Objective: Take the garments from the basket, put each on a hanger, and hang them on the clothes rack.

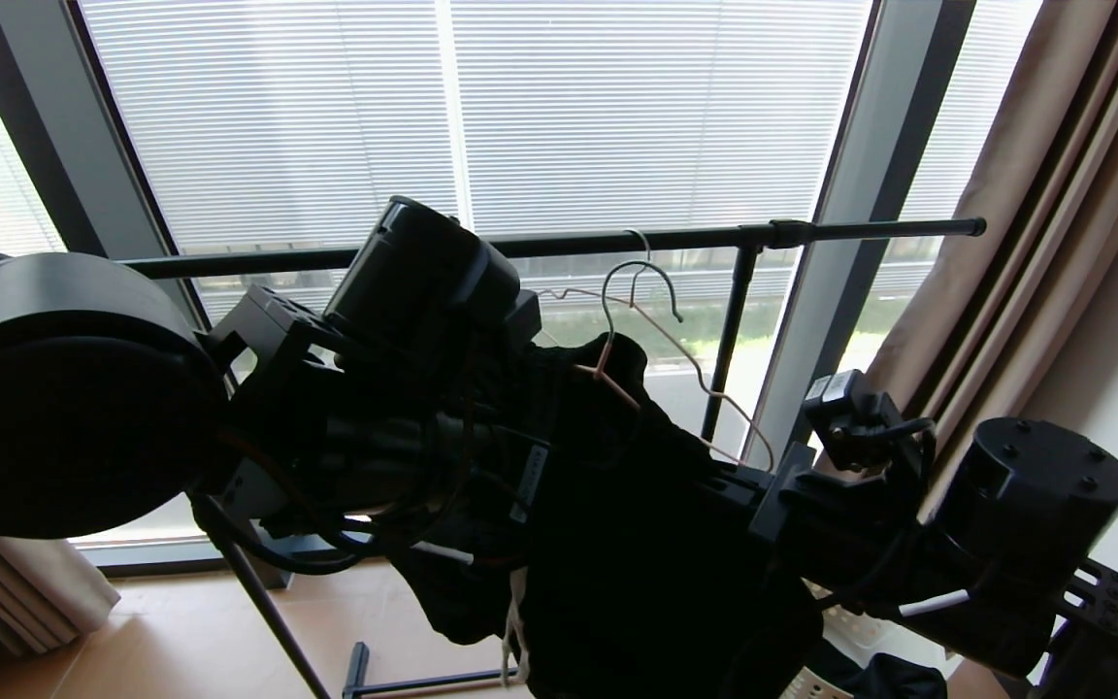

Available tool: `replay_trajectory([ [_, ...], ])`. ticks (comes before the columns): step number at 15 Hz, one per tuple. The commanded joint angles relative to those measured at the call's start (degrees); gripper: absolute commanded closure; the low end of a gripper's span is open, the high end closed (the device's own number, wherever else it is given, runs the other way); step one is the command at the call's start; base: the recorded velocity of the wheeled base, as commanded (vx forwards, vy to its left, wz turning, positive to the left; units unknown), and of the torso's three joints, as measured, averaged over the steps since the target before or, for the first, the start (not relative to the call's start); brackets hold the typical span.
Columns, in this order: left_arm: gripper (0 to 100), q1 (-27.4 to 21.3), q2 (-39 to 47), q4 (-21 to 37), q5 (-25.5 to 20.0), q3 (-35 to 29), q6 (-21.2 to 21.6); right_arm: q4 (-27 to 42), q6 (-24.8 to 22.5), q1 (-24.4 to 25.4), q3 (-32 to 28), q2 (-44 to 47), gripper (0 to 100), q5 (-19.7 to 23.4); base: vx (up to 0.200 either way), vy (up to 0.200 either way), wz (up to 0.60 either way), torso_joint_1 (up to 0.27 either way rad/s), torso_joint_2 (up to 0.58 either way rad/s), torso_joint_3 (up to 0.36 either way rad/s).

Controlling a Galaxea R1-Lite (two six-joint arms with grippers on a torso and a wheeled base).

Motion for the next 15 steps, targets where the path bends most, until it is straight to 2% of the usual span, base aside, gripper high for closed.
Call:
replay_trajectory([
  [1, 100, 0.0, 0.1, -1.4, 0.0, 0.2, -0.1, -0.9, 0.0, 0.0, 0.7, 0.0, 100, 0.6, 0.0, 0.0, 0.0, 0.0, 0.0, 0.0],
  [5, 100, 0.0, 0.3, -4.2, -1.5, 2.2, 0.4, -2.8, 0.0, 0.2, 1.6, -0.1, 100, 0.7, 0.0, 0.0, 0.0, 0.0, 0.0, 0.0],
  [6, 0, 0.0, 0.4, -4.6, -1.9, 2.2, 0.4, -3.2, 0.0, 0.2, 1.6, -0.1, 100, 0.7, 0.0, 0.0, 0.0, 0.0, 0.0, 0.0],
  [9, 0, 0.0, 1.5, -7.5, -1.8, 2.2, 0.3, -3.6, 0.0, 0.2, 2.0, -0.1, 100, 0.7, 0.0, 0.0, 0.0, 0.0, 0.0, 0.0],
  [12, 0, 0.1, 0.8, -8.1, -1.8, 2.2, 0.3, -3.6, 0.0, 0.2, 2.0, -0.1, 100, 2.8, 0.0, 0.0, 0.0, 0.0, 0.0, 0.0],
  [15, 0, 0.1, -2.1, -8.1, -1.9, 2.9, 0.3, -3.6, 0.1, -0.1, 2.0, 0.2, 100, 3.0, 0.0, 0.0, 0.0, 0.0, 0.0, 0.0],
])
